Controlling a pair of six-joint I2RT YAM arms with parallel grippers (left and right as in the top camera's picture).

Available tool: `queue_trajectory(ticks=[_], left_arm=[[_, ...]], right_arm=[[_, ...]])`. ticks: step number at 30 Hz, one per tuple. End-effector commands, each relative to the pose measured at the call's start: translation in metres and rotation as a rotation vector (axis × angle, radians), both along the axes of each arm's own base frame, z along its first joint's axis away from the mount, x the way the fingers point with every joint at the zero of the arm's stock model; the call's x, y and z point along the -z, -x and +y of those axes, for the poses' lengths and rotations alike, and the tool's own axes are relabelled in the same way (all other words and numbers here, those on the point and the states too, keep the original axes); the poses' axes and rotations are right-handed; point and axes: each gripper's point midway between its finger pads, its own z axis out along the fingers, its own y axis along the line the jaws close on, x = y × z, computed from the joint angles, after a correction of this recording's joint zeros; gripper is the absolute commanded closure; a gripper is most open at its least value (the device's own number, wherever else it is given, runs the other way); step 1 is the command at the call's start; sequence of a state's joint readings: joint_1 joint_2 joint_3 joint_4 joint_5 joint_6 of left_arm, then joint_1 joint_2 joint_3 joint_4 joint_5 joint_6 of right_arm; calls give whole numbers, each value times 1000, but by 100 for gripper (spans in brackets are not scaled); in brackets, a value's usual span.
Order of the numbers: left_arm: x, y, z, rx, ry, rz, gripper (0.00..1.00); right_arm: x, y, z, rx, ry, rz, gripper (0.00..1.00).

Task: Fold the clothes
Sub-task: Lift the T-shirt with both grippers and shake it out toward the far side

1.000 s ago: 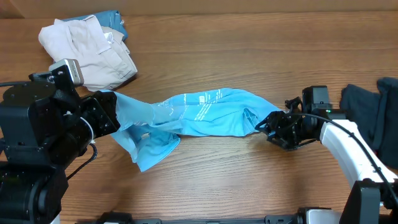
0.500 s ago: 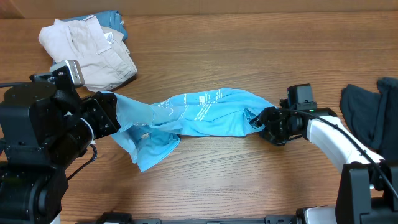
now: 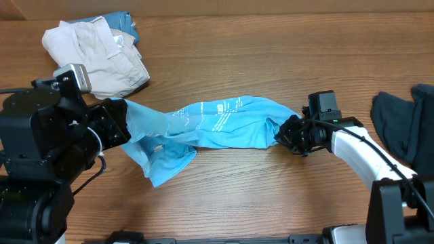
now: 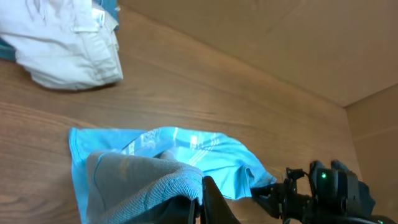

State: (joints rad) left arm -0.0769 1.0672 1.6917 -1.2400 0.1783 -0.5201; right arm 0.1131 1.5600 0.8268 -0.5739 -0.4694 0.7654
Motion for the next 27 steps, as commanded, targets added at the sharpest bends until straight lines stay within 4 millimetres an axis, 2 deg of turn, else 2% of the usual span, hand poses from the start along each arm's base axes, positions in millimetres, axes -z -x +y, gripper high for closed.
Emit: queue_trajectory(ticks=[1,2,5,7,10,12,15,16,18,22,27], left_arm=[[-30,5,-11,62,41,-107,96],[-34,6,-12,66,44,-121,96],[-55,14,-11,70,42,-186,96],[-65,18,-11,73,37,-216,96],[-74,24,-10,74,38,-237,96],[-86,30,-10,78,33,-271,96],[-114,47,-8,85,14,-355,96],[-128,59,-5,77,4,-395,96],[-144,79,1,51,-5,-434,96],[-165,106,5,27,25,-495,96],[-196,137,7,17,62,-611,96]], right_arm=[[-76,-26,6,-17,-35,-234,96],[-97,-28,6,-17,-41,-291,96],[-178,-26,-4,15,-5,-499,96],[-219,-19,-12,42,20,-594,96],[-272,-6,-23,67,64,-704,96],[-298,3,-39,128,136,-741,96],[-330,12,-58,191,217,-781,96],[-353,18,-69,232,266,-824,96],[-390,29,-80,286,293,-897,96],[-437,51,-85,313,280,-996,96],[-471,69,-89,338,274,-1081,96]])
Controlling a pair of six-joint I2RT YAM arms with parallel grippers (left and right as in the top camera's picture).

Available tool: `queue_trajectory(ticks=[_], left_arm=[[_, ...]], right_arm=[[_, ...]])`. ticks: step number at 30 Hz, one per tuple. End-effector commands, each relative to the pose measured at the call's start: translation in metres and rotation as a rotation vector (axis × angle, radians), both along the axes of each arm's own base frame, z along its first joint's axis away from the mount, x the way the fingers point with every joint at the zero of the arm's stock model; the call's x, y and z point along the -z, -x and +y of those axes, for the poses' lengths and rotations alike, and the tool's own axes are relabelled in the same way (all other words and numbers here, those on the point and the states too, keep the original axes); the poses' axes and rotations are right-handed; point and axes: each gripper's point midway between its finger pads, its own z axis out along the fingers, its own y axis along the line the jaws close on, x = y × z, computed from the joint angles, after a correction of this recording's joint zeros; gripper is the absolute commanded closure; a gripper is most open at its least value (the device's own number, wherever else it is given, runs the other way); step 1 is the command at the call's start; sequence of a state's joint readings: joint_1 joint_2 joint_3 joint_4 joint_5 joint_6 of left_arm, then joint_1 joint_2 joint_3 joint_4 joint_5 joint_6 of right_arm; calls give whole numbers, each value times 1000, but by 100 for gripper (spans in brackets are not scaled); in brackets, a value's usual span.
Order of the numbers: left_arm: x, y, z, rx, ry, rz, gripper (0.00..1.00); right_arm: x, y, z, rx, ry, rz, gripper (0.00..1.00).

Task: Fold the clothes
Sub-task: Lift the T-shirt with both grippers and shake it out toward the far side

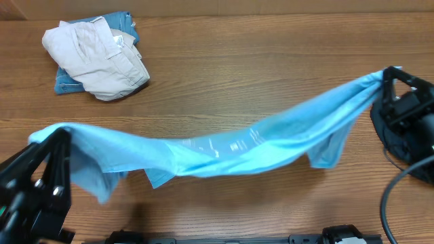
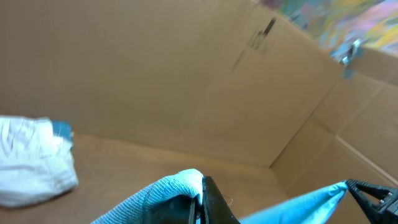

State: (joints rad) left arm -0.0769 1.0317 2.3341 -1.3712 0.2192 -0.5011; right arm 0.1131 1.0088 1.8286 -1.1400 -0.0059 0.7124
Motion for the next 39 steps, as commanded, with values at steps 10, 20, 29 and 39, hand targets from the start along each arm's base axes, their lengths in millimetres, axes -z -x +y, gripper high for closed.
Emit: queue_trajectory(ticks=[10,20,29,39], left_arm=[[-21,-17,29,-178,47,-39,96],[70,-211,10,-160,-13,361,96],[190,-345,0,-132,-123,598,94],[221,-339,-41,60,-121,702,96]], right_arm=[[-26,-13,-18,102,50,-50,96],[48,-145,-12,133,146,169,96],[79,-210,-56,241,151,194,96],[107,-194,-94,299,135,322,96]])
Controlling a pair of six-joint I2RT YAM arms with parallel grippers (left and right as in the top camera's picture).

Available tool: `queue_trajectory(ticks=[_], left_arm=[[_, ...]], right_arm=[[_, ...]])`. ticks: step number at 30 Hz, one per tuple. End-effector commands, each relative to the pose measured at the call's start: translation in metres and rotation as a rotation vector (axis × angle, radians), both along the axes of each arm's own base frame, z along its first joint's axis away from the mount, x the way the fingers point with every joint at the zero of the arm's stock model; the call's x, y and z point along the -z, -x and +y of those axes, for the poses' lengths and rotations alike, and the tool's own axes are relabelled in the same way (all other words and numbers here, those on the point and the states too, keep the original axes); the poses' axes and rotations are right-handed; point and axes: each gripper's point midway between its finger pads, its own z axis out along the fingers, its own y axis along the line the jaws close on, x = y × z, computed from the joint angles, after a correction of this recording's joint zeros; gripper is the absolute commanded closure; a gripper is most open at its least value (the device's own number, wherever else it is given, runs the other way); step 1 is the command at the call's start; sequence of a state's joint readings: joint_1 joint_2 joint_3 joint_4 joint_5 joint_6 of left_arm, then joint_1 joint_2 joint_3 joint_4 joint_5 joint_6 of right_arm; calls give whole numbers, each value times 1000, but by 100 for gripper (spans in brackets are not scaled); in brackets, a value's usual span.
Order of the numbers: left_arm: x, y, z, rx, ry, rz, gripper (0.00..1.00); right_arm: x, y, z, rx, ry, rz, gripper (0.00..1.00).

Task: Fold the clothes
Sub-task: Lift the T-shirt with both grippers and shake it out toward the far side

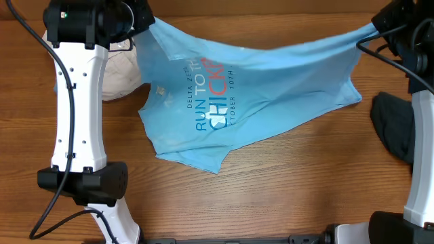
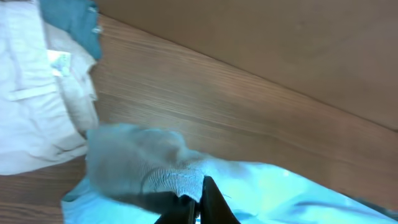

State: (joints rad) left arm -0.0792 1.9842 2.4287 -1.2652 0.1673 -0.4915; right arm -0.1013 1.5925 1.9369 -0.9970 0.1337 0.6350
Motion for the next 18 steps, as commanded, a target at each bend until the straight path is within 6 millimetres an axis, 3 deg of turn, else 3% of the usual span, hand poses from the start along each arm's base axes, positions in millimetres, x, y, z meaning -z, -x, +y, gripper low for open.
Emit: queue_trajectory(ticks=[1,6,9,11,14,16,18], left_arm=[[-20,20,-25,120,0,-37,96],[-27,83,-40,164,-40,60,96],[-42,114,-45,193,-39,61,96],[-50,124,-50,210,-36,39,96],[-60,119,-49,199,-46,-14,96],[-59,106,-45,169,-60,-29,96],[-50,81,-46,153,-74,-45,96]], right_arm=[[-5,4,2,-13,0,-6,96],[4,18,27,-128,-81,51,96],[-5,32,32,-143,-89,41,96],[-13,36,32,-143,-86,20,96],[-22,29,31,-145,-78,-27,96],[-21,20,30,-141,-82,-41,96],[-17,3,28,-132,-93,-54,96]])
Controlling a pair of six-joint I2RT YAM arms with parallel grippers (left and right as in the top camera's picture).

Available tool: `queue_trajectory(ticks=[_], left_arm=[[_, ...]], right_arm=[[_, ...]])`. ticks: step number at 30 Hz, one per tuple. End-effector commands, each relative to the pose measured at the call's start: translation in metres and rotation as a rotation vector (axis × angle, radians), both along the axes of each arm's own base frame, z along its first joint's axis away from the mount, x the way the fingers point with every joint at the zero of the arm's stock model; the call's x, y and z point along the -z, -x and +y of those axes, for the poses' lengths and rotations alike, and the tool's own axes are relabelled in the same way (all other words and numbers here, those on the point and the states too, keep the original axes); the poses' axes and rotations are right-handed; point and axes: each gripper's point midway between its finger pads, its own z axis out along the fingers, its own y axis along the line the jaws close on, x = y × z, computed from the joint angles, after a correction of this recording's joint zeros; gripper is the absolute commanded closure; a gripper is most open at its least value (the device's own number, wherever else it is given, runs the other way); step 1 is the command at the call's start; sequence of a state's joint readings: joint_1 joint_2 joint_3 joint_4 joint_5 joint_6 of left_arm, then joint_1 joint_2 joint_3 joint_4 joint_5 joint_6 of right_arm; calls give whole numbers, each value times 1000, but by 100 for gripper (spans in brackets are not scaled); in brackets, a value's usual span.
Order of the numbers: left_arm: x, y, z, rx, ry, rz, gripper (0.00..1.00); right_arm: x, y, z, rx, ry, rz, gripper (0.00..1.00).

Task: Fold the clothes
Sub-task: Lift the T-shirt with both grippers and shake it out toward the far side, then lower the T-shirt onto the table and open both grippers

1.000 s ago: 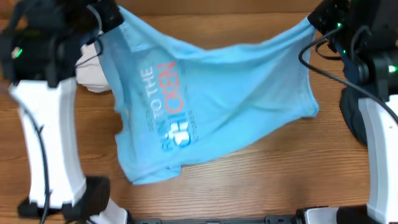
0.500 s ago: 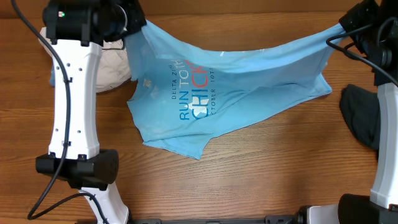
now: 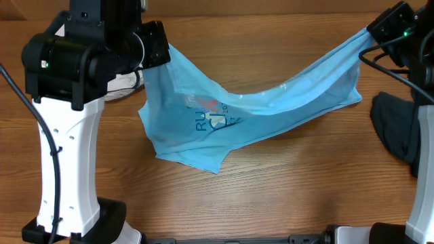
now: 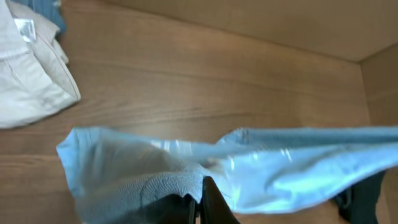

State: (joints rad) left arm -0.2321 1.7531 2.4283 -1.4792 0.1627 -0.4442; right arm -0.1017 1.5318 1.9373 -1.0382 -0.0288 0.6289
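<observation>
A light blue T-shirt (image 3: 285,102) hangs stretched between my two grippers. Its lower part rests on the table, and its upper edge sags forward over the printed lettering (image 3: 207,116). At the back left, my left gripper (image 3: 163,53) is shut on one end of the shirt. In the left wrist view its fingertips (image 4: 205,194) pinch bunched blue fabric (image 4: 161,186). At the back right, my right gripper (image 3: 376,28) is shut on the other end and holds it raised.
A pile of white clothes (image 4: 28,78) with a bit of blue denim lies at the back left, partly behind my left arm (image 3: 68,108). A dark garment (image 3: 397,132) lies at the right edge. Bare wooden table (image 3: 285,196) runs along the front.
My left gripper has moved forward and to the right from the far edge. The shirt's top edge, taut before, now sags over the print and hides most of the lettering.
The shirt lay crumpled mid-table with a gripper shut on each end. Then it hung stretched long between the grippers, wide apart near the front. Then it was held at the far side with the print showing. Now its top edge droops forward.
</observation>
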Motion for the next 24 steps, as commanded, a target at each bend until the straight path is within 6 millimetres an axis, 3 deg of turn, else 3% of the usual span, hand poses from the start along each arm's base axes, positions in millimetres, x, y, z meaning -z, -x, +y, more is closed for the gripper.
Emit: queue_trajectory(ticks=[1,4,6,8,10,11,13,15,17,19,21,22,24], left_arm=[[15,-38,2,-31,-41,-20,96],[34,-76,-5,-35,-44,-36,96],[29,-125,-10,-43,-28,-167,96],[11,-163,-9,-65,4,-313,96],[-13,-175,0,-85,13,-418,96],[-37,-175,4,-88,12,-493,96],[-99,-153,17,-105,31,-632,96],[-158,-118,28,-108,27,-764,96],[-192,-82,33,-100,20,-834,96],[-196,-54,34,-82,18,-804,95],[-174,-39,33,-60,7,-700,85],[-151,-32,32,-46,3,-600,80],[-113,-26,30,-41,1,-439,83]], right_arm=[[3,-23,-2,15,-26,-26,96],[14,-56,-5,36,-65,-58,96],[6,-99,10,-60,-118,-178,96],[-15,-126,26,-171,-185,-318,96],[-42,-129,24,-204,-248,-420,96],[-63,-124,21,-229,-267,-469,96],[-112,-105,11,-299,-269,-559,96],[-156,-79,2,-382,-241,-642,96],[-171,-59,-8,-427,-233,-647,96],[-160,-49,-15,-446,-263,-578,96],[-128,-45,-20,-423,-301,-452,96],[-101,-44,-24,-383,-319,-354,96],[-65,-38,-30,-312,-325,-216,96]])
